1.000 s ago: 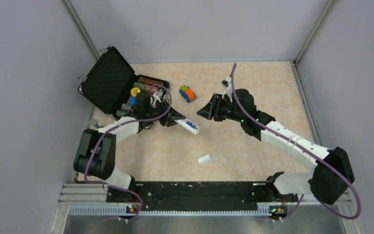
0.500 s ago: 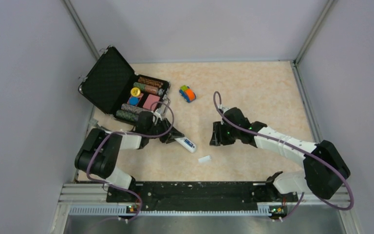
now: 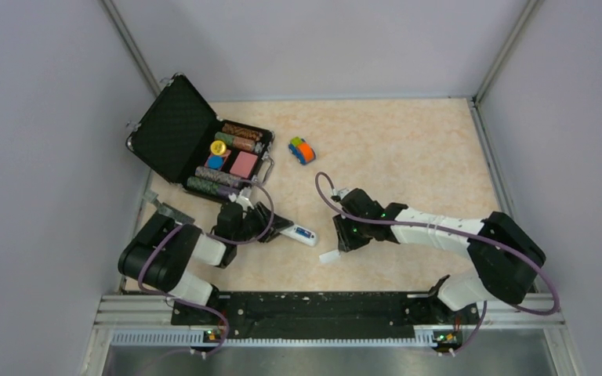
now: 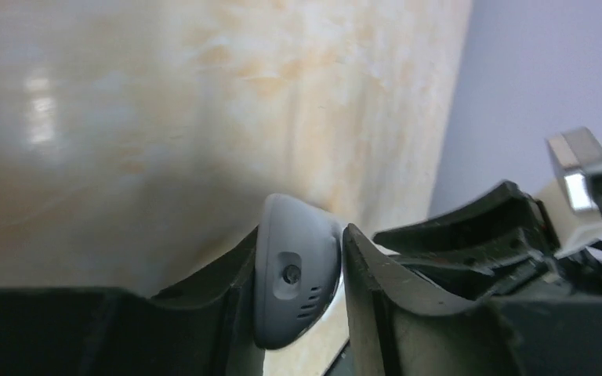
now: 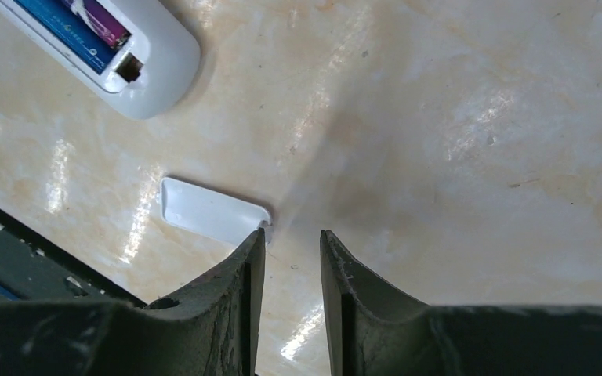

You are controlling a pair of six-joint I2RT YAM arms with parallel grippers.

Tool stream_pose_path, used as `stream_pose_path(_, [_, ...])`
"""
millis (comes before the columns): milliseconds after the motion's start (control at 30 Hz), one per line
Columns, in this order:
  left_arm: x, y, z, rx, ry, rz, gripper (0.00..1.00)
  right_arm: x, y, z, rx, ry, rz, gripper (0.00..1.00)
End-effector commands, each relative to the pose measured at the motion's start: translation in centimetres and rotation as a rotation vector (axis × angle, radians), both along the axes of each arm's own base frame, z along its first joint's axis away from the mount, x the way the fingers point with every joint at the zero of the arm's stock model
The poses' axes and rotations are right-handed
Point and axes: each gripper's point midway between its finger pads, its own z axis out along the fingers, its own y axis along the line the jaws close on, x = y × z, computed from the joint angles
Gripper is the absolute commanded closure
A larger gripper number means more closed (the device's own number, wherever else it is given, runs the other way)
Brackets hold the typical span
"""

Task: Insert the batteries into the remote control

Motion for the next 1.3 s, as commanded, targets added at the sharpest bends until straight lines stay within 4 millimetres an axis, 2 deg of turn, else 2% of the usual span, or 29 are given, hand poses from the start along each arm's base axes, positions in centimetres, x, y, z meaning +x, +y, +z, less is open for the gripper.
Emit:
stream_pose_path(0, [0.0,3.0,-3.7,0.178,0.025,0.149,0.54,0.8,0.3,0.2,-0.040,-0.049,0.030,0.69])
stream_pose_path(67, [-0.3,3.4,-4.0,0.202,0.040,0.175,0.44,0.8,0.2,0.1,-0.053,-0.046,0.036,0.69])
stream_pose_path(267, [-0.8,4.4,-4.0,0.251,0.048,0.215,0.31,0.8,0.5,0.9,-0.034,-0.060,0.033,0.68])
stream_pose_path(367, [-0.8,5.4,-3.5,0.293,0.049,0.256,0.19,1.0,0.9,1.8,-0.011,-0.074,0.027,0.68])
stream_pose_path(500, [-0.7,8.1,-2.7,0.408,0.065,0.366,0.15,1.1,1.3,2.3,-0.009,-0.083,0.032,0.68])
stream_pose_path(667, [-2.1,11.0,-2.3,0.491,0.119,0.479,0.15,1.1,1.9,2.5,-0.035,-0.108,0.038,0.69])
stream_pose_path(967, [-2.4,12.4,-0.1,0.467,0.094,0.572,0.13,0.3,2.3,1.2,-0.130,-0.105,0.034,0.81])
stream_pose_path(1167, [-1.8,12.9,1.5,0.479,0.042,0.591,0.02,0.2,2.1,0.6,-0.167,-0.093,0.009,0.82])
stream_pose_path(1267, [-1.7,13.0,1.7,0.490,0.037,0.591,0.01,0.1,2.0,0.3,-0.176,-0.089,0.009,0.81])
